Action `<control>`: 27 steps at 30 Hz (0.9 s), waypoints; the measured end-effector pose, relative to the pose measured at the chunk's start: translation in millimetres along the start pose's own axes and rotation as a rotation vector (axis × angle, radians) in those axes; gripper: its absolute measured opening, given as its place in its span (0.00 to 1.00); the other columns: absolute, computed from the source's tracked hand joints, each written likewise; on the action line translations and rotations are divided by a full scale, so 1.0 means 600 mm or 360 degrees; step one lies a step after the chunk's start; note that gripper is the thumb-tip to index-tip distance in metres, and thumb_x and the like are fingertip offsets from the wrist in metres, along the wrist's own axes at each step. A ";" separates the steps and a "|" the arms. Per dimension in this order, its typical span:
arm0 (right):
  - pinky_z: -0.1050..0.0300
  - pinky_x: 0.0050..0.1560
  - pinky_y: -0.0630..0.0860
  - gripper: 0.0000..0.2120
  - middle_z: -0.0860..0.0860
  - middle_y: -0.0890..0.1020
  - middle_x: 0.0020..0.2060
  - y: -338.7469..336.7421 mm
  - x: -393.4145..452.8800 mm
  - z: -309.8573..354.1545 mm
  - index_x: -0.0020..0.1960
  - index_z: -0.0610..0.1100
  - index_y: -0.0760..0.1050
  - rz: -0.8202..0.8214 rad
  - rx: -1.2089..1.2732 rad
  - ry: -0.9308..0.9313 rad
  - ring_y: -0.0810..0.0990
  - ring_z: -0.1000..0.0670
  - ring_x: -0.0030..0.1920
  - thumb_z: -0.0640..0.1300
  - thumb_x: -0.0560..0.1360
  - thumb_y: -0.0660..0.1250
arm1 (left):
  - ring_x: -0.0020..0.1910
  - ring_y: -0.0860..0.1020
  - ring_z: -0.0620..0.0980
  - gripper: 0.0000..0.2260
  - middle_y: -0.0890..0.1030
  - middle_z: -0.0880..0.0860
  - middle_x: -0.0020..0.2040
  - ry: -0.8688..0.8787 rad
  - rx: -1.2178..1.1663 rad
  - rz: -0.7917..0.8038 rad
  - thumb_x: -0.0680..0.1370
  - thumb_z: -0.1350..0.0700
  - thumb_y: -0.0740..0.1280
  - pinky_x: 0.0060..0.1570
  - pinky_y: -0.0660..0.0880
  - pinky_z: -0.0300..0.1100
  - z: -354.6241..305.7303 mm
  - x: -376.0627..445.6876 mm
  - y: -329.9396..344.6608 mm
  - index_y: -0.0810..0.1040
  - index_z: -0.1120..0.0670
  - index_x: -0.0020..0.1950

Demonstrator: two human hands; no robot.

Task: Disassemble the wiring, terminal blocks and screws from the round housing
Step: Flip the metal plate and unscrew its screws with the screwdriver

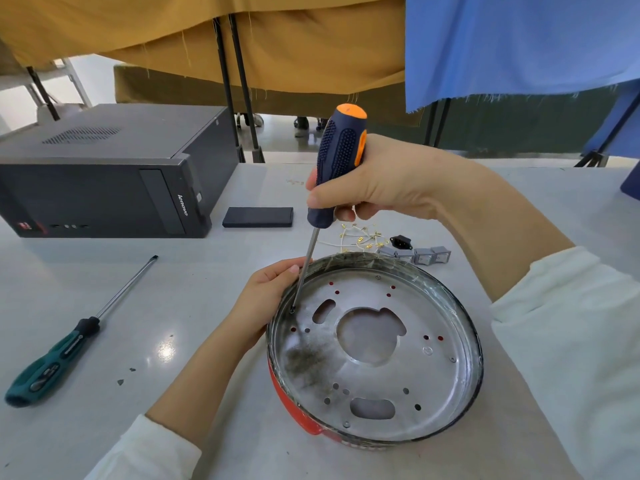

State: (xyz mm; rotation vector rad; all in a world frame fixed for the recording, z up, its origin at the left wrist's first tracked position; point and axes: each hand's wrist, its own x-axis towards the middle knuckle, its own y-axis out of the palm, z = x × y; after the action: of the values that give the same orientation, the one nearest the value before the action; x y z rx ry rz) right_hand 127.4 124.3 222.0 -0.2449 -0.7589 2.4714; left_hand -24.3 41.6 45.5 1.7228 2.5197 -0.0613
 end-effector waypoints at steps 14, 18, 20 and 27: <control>0.67 0.19 0.59 0.18 0.57 0.64 0.18 0.038 0.001 0.007 0.31 0.47 0.63 -0.0367 -0.0150 -0.0089 0.60 0.56 0.19 0.46 0.74 0.68 | 0.53 0.83 0.49 0.12 0.85 0.49 0.51 -0.0012 0.0029 -0.0018 0.82 0.55 0.60 0.54 0.78 0.45 0.002 -0.001 0.001 0.83 0.46 0.55; 0.62 0.24 0.61 0.10 0.51 0.65 0.25 0.025 -0.004 0.002 0.38 0.45 0.68 -0.0142 -0.0017 -0.0037 0.61 0.52 0.24 0.40 0.72 0.68 | 0.52 0.83 0.48 0.12 0.85 0.49 0.51 -0.0001 0.0023 -0.0013 0.82 0.57 0.60 0.50 0.78 0.40 0.002 -0.001 0.000 0.83 0.46 0.54; 0.62 0.25 0.62 0.05 0.47 0.68 0.30 0.021 -0.007 -0.005 0.44 0.39 0.72 -0.0127 0.0069 -0.0024 0.62 0.53 0.25 0.38 0.72 0.67 | 0.51 0.83 0.46 0.12 0.85 0.48 0.50 0.0011 0.0014 -0.0008 0.82 0.57 0.60 0.45 0.78 0.36 0.000 -0.001 0.001 0.83 0.46 0.54; 0.67 0.26 0.65 0.16 0.52 0.69 0.26 0.050 -0.006 -0.023 0.35 0.44 0.68 -0.0548 -0.0106 -0.0151 0.66 0.55 0.26 0.51 0.73 0.71 | 0.50 0.83 0.47 0.13 0.85 0.49 0.50 0.0006 -0.0015 -0.0019 0.82 0.58 0.60 0.43 0.78 0.35 -0.001 -0.003 0.003 0.83 0.47 0.54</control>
State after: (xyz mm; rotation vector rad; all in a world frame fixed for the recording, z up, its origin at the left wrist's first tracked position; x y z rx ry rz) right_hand 121.5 108.4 193.7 -0.0171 -0.8469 2.1464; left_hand -21.8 40.6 46.4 1.7060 2.5292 -0.0473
